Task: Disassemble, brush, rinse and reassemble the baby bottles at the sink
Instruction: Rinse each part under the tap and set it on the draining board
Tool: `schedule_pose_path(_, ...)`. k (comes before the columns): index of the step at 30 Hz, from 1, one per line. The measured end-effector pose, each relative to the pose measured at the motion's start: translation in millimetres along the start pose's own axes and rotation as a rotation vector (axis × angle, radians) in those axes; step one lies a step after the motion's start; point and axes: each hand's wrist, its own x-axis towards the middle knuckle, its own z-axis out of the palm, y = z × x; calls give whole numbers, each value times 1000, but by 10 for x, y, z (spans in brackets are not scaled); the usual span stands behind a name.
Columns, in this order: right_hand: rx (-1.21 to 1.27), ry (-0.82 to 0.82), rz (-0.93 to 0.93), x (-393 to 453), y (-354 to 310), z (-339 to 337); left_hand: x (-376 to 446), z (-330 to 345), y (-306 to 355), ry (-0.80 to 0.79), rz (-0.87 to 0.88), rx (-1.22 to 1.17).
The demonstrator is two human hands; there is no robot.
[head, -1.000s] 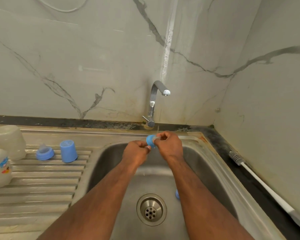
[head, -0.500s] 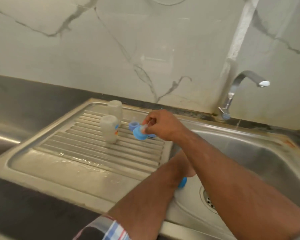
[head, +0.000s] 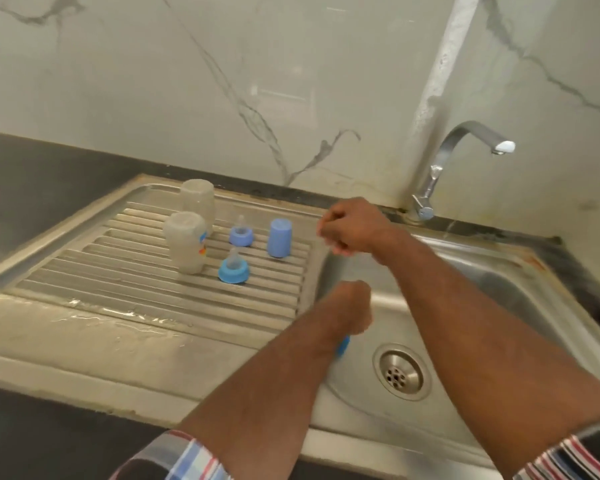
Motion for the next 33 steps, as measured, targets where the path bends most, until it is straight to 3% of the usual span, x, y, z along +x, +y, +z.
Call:
schedule_pose_path(5, -32, 121, 383, -198, 1089, -325, 166, 189, 218, -390, -48, 141)
schedule_pose_path(8, 217, 262, 447, -184, 1463, -372, 283, 447, 169, -453, -79, 228)
schedule_pose_path(13, 763, 319, 472, -137, 1505, -579, 368, 494, 86, -337, -176, 109)
schedule_pose_path(17, 878, 379, 450, -106, 1493, -683, 574, 236, 377, -123, -180, -258)
schedule_pose_path(20, 823, 403, 381, -80, 1551, -754, 785, 79, 628, 13, -225, -846)
schedule_pose_path(23, 315, 442, 331, -66, 1642, -788, 899, -18, 821, 56, -175, -1147)
schedule_pose_path(25, 190, 406, 294, -128, 1665, -804, 952, -69, 926, 53, -147, -1231)
schedule_pose_path(29, 309, 349, 270, -181, 1718, -824, 1042, -66, 976, 159, -77, -1223)
schedule_pose_path(33, 385, 386, 262, -184, 1774, -881, 988, -105, 1043, 157, 8, -1288)
